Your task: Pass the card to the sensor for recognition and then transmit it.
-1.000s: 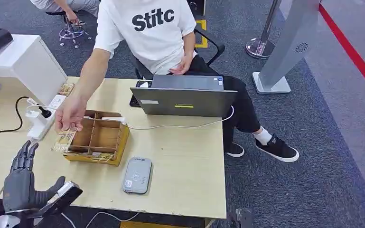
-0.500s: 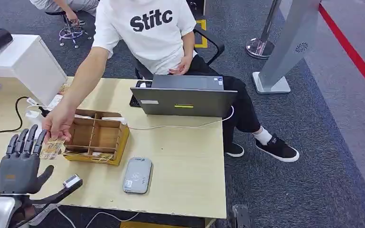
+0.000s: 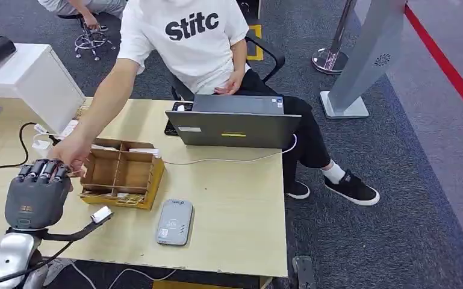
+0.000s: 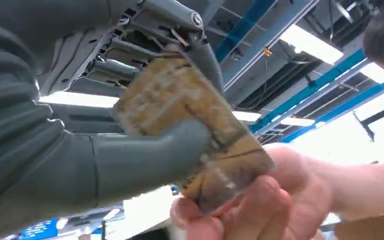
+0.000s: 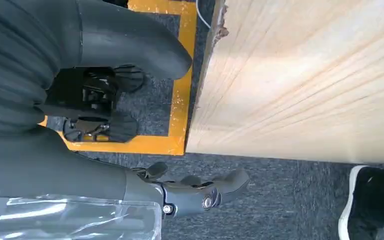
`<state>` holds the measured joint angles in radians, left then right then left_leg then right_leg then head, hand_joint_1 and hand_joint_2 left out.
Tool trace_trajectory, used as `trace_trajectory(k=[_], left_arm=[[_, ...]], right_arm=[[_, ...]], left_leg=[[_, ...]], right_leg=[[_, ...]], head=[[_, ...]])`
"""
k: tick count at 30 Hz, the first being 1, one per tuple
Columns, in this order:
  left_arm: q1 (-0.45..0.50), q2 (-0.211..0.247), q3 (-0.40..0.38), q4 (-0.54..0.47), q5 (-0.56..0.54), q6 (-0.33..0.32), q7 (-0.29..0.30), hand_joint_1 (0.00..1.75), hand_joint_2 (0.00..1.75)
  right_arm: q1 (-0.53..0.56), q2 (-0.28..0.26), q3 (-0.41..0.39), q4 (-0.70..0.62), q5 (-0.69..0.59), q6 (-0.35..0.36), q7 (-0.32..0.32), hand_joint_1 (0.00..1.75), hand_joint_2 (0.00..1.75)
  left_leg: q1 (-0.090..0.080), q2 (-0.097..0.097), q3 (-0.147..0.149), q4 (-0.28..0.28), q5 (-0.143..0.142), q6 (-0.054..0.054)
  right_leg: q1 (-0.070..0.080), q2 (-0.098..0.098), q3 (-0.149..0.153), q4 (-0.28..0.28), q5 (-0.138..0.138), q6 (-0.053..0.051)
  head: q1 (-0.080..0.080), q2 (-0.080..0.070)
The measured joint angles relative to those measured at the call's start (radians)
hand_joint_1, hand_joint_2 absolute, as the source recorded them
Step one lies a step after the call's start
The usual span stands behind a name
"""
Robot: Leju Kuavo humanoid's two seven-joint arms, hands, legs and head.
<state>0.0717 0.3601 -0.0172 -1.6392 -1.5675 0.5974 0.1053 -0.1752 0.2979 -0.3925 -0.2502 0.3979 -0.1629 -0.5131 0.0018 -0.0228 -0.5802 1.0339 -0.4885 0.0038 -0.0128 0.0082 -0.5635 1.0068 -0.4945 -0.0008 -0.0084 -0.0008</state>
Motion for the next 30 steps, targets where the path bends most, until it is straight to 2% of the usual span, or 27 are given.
trace_trajectory(k=[6, 11, 16, 21, 30], left_arm=[[-0.022, -0.041, -0.019, 0.004, 0.001, -0.002, -0.031, 1.75, 1.75], [-0.036, -0.122, -0.052, 0.024, 0.085, -0.008, -0.168, 1.75, 1.75], [-0.038, -0.195, -0.12, 0.059, 0.091, -0.035, -0.245, 1.75, 1.75], [-0.038, -0.214, -0.206, 0.093, 0.09, -0.064, -0.294, 1.75, 1.75], [-0.037, -0.222, -0.262, 0.127, 0.081, -0.085, -0.297, 1.75, 1.75]], right_arm=[[-0.001, 0.0, 0.0, 0.0, -0.001, 0.0, 0.0, 0.0, 1.75], [-0.002, 0.0, 0.003, 0.0, -0.001, -0.004, -0.001, 0.0, 1.75], [-0.004, 0.001, 0.011, 0.0, -0.002, 0.007, -0.002, 0.0, 1.75], [-0.005, 0.002, 0.02, 0.0, 0.0, 0.016, -0.003, 0.0, 1.75], [-0.005, 0.002, 0.026, 0.0, 0.002, 0.024, -0.003, 0.0, 1.75]], left_leg=[[0.0, 0.0, 0.0, 0.0, 0.0, 0.0], [0.0, 0.0, 0.0, 0.0, 0.0, 0.0], [-0.001, 0.0, 0.0, 0.0, 0.0, 0.0], [0.0, 0.0, 0.0, 0.0, 0.0, 0.0], [0.0, 0.0, 0.0, 0.0, 0.0, 0.0]], right_leg=[[0.0, 0.0, 0.0, 0.0, 0.0, 0.0], [0.0, 0.0, 0.0, 0.0, 0.0, 0.0], [0.0, 0.0, 0.0, 0.0, 0.0, 0.0], [0.0, 0.0, 0.0, 0.0, 0.0, 0.0], [0.0, 0.0, 0.0, 0.0, 0.0, 0.0]], head=[[0.0, 0.0], [0.0, 0.0], [0.0, 0.0], [0.0, 0.0], [0.0, 0.0]])
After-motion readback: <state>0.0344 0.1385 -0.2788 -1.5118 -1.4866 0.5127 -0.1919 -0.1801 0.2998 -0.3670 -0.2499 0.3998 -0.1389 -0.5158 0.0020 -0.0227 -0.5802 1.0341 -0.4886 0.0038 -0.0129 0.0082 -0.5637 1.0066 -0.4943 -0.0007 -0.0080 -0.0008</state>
